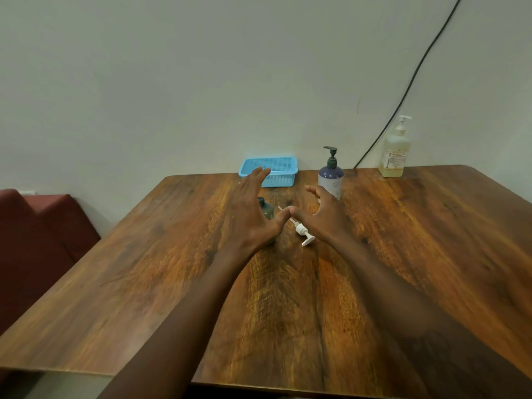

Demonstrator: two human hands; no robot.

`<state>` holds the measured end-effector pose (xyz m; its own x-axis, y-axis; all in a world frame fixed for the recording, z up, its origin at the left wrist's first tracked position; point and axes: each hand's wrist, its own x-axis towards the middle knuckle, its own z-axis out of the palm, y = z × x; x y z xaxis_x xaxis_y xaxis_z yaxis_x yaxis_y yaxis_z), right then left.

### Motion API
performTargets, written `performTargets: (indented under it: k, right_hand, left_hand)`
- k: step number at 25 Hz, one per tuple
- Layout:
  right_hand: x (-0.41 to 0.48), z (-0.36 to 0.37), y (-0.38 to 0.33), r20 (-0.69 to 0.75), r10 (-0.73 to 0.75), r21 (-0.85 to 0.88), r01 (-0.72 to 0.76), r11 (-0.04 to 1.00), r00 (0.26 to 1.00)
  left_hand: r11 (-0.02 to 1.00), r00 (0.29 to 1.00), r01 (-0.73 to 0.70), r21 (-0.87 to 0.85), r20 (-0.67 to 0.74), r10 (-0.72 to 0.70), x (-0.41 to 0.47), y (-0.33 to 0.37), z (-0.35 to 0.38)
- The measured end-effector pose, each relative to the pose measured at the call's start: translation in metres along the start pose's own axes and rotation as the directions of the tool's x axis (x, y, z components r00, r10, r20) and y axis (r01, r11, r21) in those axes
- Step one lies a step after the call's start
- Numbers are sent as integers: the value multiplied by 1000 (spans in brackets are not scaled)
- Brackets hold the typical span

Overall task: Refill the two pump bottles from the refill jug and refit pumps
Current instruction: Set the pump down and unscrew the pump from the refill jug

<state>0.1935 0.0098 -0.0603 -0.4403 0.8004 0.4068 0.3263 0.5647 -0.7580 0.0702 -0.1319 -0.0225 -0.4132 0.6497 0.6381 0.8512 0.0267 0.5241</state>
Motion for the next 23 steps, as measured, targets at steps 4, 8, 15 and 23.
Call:
performTargets:
  k: [4,8,15,23]
  right_hand:
    - [14,-26,13,-101,-16,-6,16,1000,995]
    - [37,-60,38,-190,44,13,-42,999,981]
    - [82,-113,98,-293,190,75,-175,982,937]
    - [153,-146,166,-361,282,58,-281,958,889]
  left_hand:
    - [996,999,-25,-90,32,28,17,38,28]
    - [987,997,-5,-163,75,18,49,63,75]
    - [931,965,121,-345,261,-29,101,104,170]
    - [891,906,294,-346,397,-145,167,118,269]
